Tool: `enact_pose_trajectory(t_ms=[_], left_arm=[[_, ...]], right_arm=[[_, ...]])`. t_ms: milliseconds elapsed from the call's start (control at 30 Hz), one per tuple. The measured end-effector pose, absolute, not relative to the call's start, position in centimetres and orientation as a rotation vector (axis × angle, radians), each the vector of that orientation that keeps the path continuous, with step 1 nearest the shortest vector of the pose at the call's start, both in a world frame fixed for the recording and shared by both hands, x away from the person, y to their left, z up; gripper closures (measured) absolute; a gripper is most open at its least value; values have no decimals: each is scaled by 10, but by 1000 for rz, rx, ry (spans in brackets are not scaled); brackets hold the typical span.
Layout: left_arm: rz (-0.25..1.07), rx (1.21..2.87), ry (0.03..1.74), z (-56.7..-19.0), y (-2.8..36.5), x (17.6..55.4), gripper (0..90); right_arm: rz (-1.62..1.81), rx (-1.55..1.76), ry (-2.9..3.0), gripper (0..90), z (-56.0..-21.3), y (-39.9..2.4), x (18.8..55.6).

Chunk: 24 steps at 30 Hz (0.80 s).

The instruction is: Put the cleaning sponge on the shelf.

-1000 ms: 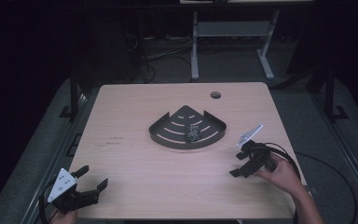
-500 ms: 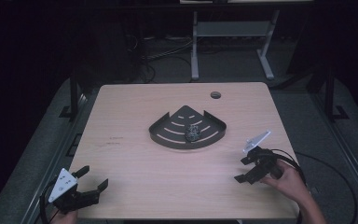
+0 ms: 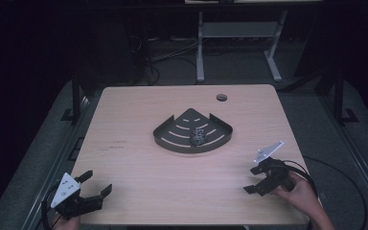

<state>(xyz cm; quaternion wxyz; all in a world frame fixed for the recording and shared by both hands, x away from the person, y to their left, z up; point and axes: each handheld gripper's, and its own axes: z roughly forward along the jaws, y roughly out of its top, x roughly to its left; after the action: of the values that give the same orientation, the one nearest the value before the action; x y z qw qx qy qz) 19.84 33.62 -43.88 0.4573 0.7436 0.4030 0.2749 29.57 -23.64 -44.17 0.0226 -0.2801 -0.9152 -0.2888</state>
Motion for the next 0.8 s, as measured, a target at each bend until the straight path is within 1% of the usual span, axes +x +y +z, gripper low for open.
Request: enact_pose_trajectory(t_ms=[800], left_arm=[[678,1832,991,-439,335,200,133]], right_arm=[[-926,-924,-2839,179,-448,-246,268]])
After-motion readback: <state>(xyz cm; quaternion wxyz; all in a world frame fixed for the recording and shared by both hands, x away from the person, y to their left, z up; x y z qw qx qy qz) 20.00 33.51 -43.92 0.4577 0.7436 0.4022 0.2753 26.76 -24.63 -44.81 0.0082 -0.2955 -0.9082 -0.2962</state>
